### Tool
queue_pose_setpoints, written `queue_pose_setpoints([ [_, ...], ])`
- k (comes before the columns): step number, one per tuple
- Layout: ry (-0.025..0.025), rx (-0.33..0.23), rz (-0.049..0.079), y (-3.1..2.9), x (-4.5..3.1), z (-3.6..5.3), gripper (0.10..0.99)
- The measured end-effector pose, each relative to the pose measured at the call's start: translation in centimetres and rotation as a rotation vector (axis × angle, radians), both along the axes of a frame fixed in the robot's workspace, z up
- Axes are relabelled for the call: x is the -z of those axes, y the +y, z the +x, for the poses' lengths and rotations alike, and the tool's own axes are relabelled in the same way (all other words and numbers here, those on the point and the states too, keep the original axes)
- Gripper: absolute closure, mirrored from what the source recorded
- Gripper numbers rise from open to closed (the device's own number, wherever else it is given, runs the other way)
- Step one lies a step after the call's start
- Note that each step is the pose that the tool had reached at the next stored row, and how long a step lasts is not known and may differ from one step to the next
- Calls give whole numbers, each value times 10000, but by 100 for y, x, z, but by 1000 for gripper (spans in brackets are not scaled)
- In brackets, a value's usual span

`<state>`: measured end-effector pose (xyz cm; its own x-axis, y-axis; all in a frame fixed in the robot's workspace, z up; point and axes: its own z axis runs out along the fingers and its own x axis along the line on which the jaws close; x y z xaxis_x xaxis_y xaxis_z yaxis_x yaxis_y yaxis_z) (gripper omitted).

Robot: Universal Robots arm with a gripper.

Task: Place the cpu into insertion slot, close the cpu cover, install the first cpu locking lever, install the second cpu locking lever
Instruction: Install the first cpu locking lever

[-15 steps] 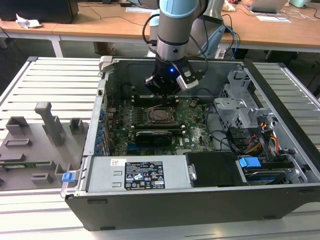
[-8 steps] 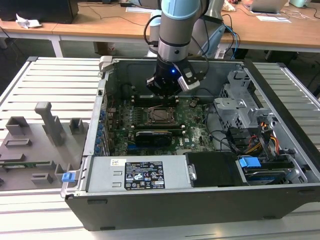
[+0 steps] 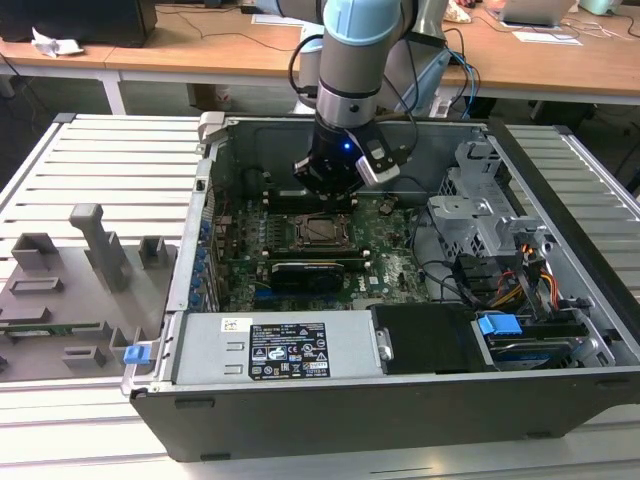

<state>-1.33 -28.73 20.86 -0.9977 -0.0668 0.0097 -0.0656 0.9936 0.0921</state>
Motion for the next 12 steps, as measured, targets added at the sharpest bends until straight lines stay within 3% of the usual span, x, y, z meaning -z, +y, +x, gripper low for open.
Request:
queue_pose_setpoints([
  [12, 2, -3, -94, 0, 46, 7, 980],
])
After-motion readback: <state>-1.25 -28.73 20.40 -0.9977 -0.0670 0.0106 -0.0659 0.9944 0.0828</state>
